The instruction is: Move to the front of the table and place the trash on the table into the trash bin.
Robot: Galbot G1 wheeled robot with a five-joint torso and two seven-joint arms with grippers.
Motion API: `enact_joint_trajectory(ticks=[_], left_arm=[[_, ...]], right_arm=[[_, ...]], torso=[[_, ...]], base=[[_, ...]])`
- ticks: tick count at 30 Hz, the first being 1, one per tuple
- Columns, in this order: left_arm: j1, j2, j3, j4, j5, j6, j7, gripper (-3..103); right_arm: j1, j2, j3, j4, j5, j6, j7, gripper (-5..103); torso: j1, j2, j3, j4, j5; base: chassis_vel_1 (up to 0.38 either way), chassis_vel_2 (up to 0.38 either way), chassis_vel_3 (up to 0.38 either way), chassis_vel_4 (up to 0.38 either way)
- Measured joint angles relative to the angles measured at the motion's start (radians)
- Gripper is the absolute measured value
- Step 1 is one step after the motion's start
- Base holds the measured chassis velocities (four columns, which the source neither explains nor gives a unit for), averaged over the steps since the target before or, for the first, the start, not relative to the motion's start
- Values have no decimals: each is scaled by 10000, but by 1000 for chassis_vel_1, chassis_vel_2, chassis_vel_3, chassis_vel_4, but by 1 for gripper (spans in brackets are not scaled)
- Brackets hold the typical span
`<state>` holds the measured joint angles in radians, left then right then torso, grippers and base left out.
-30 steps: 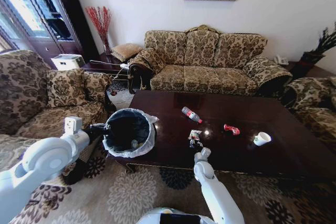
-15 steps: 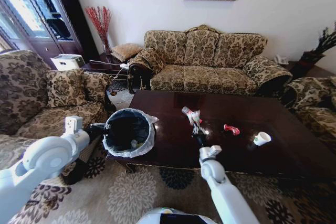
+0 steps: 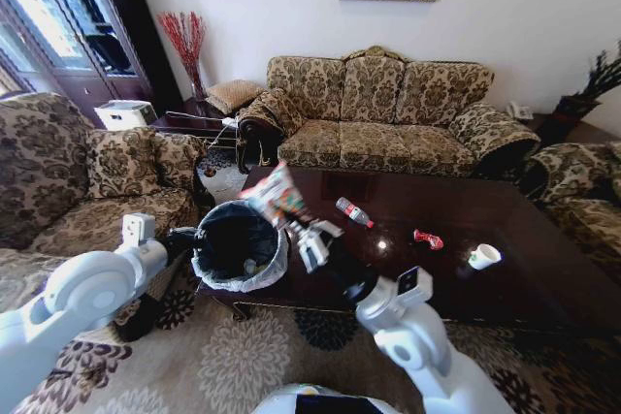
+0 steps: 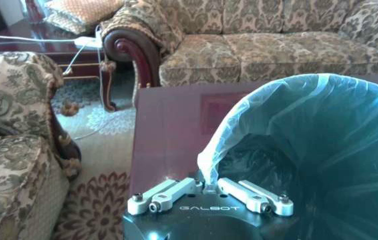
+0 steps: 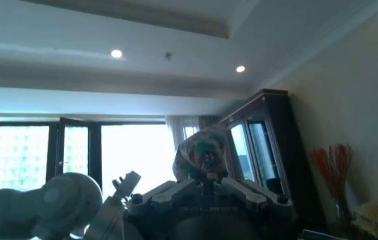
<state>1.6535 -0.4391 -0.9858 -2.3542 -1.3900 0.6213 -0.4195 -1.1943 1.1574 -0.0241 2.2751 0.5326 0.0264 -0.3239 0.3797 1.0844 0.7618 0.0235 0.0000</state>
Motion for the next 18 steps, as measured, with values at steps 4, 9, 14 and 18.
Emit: enact_joint_trajectory(ticks=[4, 9, 14, 18], left_arm=[[63, -33, -96, -433, -148, 67, -63, 0], [95, -63, -109, -758, -238, 164, -126, 0], [145, -61, -132, -874, -264, 208, -189, 0], [156, -29, -144, -964, -319, 221, -252, 0]], right_arm=[[-20, 170, -370, -469, -760, 182, 58, -2], [-56, 261, -486, -637, -1141, 222, 93, 5], [-170, 247, -420, -534, -1173, 225, 126, 17], [-250, 227, -389, -468, -1197, 268, 149, 33]], torso=[[1, 0, 0, -3, 0], [0, 0, 0, -2, 1], [1, 0, 0, -2, 0], [0, 0, 0, -2, 0]], base=[[0, 0, 0, 0], [0, 0, 0, 0], [0, 0, 0, 0], [0, 0, 0, 0]])
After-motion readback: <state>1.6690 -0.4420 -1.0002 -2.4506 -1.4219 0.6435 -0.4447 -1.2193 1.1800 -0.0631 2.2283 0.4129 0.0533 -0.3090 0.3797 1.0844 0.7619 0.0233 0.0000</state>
